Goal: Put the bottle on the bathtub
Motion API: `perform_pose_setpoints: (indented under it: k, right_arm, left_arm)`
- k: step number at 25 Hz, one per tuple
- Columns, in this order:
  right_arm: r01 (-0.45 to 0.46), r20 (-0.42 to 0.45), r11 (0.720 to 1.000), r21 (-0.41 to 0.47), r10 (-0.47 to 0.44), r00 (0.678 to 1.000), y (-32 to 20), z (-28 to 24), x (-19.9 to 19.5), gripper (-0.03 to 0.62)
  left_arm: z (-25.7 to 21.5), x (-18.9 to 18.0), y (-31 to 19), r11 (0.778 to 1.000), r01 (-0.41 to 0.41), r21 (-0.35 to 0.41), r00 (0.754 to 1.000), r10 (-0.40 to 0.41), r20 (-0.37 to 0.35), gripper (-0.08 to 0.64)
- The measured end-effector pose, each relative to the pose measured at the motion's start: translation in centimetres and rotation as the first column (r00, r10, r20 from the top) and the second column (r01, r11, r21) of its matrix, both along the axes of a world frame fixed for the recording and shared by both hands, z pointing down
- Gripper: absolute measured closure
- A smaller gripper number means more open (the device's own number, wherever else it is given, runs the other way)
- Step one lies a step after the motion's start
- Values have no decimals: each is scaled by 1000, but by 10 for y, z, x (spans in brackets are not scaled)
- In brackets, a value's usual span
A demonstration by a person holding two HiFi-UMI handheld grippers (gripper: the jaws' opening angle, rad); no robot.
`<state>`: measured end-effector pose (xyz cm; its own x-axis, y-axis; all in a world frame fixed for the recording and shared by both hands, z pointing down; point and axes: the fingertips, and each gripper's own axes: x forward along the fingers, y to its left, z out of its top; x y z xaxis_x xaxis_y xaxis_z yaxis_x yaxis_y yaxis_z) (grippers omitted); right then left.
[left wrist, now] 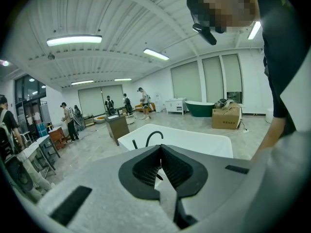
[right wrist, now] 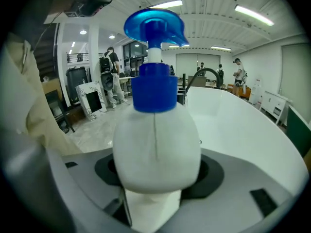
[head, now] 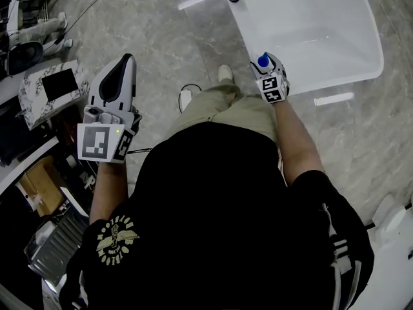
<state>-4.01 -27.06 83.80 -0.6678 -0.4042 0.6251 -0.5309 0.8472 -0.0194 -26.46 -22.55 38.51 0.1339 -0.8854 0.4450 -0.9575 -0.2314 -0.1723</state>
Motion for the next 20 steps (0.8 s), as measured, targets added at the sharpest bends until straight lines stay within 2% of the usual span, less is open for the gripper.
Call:
perform_pose_setpoints:
  k: [3, 12, 20]
  right_arm:
    - [13, -18, 1000, 3, -12, 1000, 0, -3, 7, 328]
    - [122, -51, 992, -25, -123, 991, 19, -14, 19, 318]
    - [88, -109, 995, -41, -92, 990, 29, -30, 64, 314]
  left_arm:
    - [-3, 3, -6, 1000, -9, 11, 1000, 9, -7, 551]
    - [-15, 15, -24, 997, -47, 61, 998, 50, -43, 551]
    - [-29, 33, -43, 987, -104, 121, 990, 115, -83, 551]
